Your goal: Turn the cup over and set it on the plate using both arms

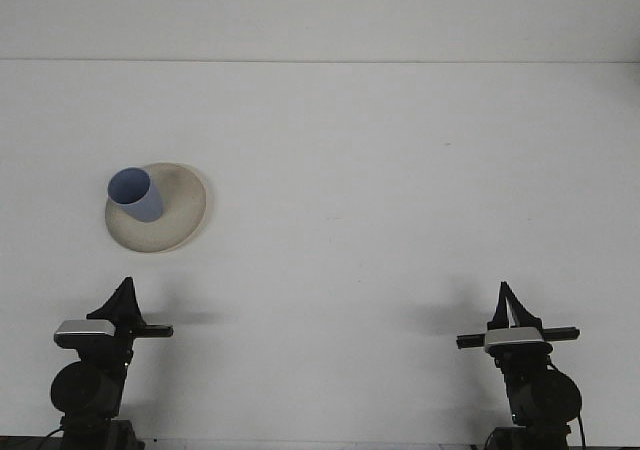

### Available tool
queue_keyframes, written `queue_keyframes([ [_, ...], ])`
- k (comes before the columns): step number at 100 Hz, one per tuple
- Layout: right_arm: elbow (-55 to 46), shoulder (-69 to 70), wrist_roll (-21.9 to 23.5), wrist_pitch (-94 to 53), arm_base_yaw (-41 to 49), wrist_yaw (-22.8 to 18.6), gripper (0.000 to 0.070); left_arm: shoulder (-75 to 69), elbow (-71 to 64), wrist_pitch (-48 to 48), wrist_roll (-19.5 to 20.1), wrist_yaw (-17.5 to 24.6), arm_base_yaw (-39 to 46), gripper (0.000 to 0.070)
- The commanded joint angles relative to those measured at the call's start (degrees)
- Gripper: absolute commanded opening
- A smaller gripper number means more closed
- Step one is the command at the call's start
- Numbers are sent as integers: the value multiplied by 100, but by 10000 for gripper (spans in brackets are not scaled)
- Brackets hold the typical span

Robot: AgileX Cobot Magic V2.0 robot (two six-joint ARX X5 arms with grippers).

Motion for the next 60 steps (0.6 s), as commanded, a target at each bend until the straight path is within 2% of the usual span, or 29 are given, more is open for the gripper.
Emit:
queue_keyframes([
  [1, -9, 0, -79, 101, 0, -7, 0, -4, -116, 74, -48, -17, 4, 14],
  [60, -9, -2, -79, 214, 4, 0, 0, -4, -116, 59, -48, -17, 4, 13],
])
